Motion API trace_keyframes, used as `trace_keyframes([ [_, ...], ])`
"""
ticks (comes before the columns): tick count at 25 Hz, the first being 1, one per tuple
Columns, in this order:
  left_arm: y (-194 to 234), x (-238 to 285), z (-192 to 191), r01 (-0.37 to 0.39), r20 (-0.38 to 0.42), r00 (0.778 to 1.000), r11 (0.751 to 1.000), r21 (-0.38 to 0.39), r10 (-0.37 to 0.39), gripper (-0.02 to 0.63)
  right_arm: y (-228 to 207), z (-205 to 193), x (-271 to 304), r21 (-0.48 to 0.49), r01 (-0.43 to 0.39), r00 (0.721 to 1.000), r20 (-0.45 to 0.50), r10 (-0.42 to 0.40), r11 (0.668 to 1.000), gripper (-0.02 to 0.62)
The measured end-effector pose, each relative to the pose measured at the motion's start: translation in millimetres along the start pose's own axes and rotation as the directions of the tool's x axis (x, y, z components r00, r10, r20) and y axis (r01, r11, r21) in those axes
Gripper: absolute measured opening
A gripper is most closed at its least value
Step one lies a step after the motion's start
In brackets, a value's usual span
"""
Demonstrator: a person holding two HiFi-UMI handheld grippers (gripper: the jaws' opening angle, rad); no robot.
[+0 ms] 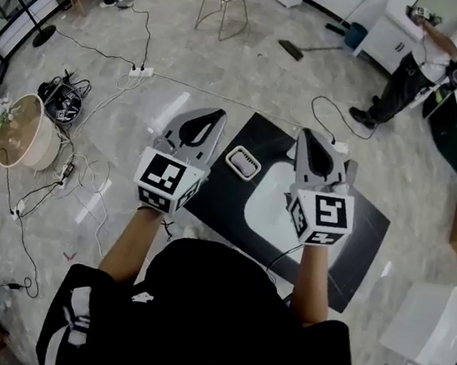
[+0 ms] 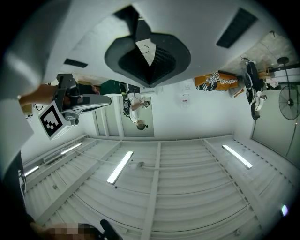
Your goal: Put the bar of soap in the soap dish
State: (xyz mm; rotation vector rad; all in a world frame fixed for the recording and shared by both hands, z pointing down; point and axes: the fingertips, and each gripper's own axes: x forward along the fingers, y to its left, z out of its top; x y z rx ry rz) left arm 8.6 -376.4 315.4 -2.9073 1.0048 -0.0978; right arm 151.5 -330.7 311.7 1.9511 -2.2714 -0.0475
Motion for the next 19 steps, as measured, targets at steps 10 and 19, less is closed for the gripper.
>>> trace_keyframes([
  [10, -7.1, -7.5, -6.4, 0.006, -0.008, 1.000, 1.000, -0.002, -0.006, 0.025, 1.3, -13.4, -4.3, 0.026, 0.004, 1.000, -0.014, -0.003, 1.000, 0.035],
  [19, -8.6, -8.7, -10.1, 0.016, -0.014, 1.000, 1.000, -0.011, -0.017, 0.025, 13.9, -12.9, -2.8, 0.010, -0.017, 1.000, -0.023, 0.017, 1.000, 0.035],
])
